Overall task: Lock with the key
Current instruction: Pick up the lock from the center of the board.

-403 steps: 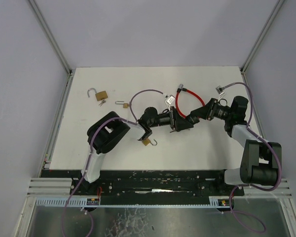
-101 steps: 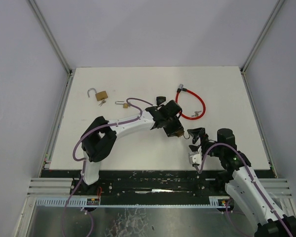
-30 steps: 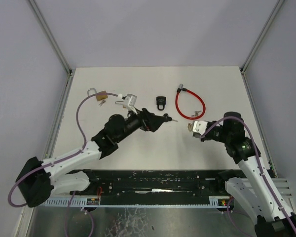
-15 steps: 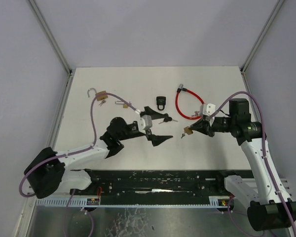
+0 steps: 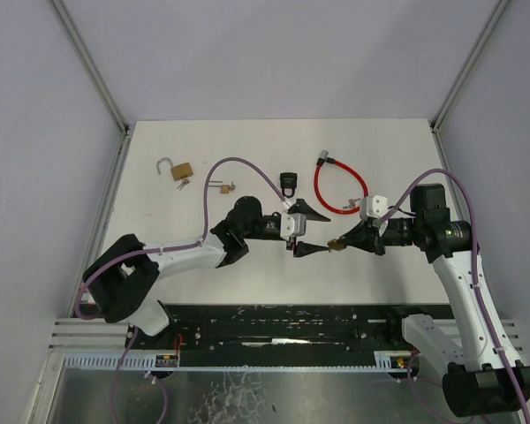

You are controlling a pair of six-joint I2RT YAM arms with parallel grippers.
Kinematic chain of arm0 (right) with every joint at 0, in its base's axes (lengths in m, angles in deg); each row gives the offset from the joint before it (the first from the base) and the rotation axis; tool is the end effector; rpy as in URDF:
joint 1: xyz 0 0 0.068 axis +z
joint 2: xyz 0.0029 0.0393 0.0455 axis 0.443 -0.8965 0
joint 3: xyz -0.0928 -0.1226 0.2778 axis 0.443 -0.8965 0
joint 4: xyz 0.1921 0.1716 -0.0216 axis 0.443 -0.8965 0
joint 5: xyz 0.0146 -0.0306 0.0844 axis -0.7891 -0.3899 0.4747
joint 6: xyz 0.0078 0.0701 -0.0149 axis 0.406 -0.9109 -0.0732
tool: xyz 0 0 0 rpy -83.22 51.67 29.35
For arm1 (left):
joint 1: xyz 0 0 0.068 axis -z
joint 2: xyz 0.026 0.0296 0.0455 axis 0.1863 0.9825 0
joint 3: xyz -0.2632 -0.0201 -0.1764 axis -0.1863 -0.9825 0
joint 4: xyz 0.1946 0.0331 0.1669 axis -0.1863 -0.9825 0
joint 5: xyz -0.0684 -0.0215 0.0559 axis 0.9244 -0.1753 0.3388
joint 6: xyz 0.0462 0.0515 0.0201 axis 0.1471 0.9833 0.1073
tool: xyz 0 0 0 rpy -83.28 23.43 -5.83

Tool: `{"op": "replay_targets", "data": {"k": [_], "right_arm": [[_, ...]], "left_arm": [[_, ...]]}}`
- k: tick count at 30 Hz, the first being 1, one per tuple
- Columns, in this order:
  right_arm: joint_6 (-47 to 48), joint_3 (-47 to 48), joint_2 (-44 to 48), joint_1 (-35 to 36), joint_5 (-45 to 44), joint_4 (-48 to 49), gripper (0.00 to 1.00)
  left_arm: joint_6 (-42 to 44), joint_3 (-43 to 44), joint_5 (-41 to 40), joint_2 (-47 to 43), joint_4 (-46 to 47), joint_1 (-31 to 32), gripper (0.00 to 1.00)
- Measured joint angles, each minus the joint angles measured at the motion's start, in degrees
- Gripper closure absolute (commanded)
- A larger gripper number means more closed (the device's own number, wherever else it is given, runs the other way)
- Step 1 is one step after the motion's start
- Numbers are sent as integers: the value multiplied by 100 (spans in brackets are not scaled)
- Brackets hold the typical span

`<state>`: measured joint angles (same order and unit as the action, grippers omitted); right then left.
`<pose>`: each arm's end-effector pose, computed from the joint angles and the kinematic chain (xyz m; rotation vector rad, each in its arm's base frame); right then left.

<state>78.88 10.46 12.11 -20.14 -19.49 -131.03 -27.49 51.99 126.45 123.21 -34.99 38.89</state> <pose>0.1256 0.0682 0.3597 -1.3872 1.3801 0.8004 0.1938 -0.2906 0.3093 1.3336 0.9140 -1.0213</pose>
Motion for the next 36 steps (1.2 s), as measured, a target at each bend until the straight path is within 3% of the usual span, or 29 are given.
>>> {"op": "replay_targets", "data": {"k": [4,11,26,32,36], "right_arm": [[173,0,0,-35,151,-142,100],[345,0,-103,-66,297,-269,100],[448,-116,-313,-70,295,-284,100],[452,-225,-369,-70,299,-240,100],[450,-302,-372,-70,299,-192,100]], "left_arm": [[-120,20,59,35,146,142,37],[-376,-42,334,636,446,350,52],[-715,170,566,796,439,348,55],[-809,179,564,852,490,348,62],[-883,251,568,940,492,348,73]]}}
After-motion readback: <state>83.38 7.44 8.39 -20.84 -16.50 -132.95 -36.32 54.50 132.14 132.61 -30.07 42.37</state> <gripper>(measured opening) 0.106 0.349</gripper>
